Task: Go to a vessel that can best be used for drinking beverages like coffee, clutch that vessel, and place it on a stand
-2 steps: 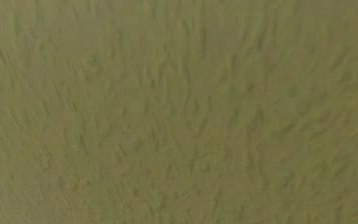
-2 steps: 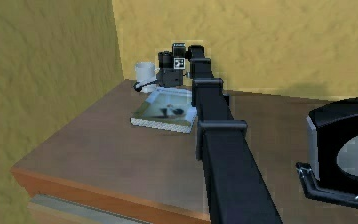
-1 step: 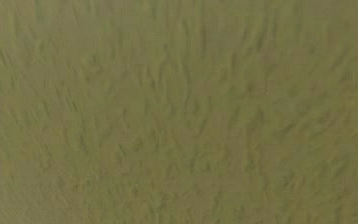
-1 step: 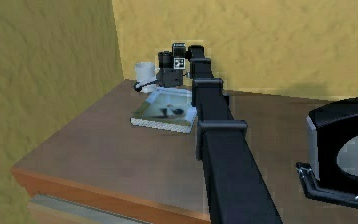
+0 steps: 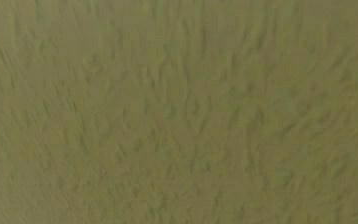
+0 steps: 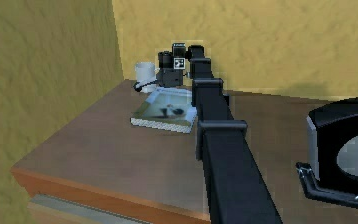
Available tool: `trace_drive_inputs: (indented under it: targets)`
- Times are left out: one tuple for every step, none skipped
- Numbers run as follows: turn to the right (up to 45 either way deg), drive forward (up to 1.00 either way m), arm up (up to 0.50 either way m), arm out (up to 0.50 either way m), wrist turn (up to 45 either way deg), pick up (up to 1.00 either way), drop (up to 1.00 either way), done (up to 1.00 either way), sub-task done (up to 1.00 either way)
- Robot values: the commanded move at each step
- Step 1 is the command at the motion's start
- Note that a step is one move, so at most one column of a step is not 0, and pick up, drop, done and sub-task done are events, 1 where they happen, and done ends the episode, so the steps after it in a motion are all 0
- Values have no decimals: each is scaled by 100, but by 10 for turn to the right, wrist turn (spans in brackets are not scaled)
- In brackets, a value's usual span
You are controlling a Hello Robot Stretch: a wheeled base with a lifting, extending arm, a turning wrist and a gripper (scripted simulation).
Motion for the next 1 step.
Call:
trace_drive_inputs:
  targets:
    - [0, 0, 0, 0, 0, 0, 0, 100, 0]
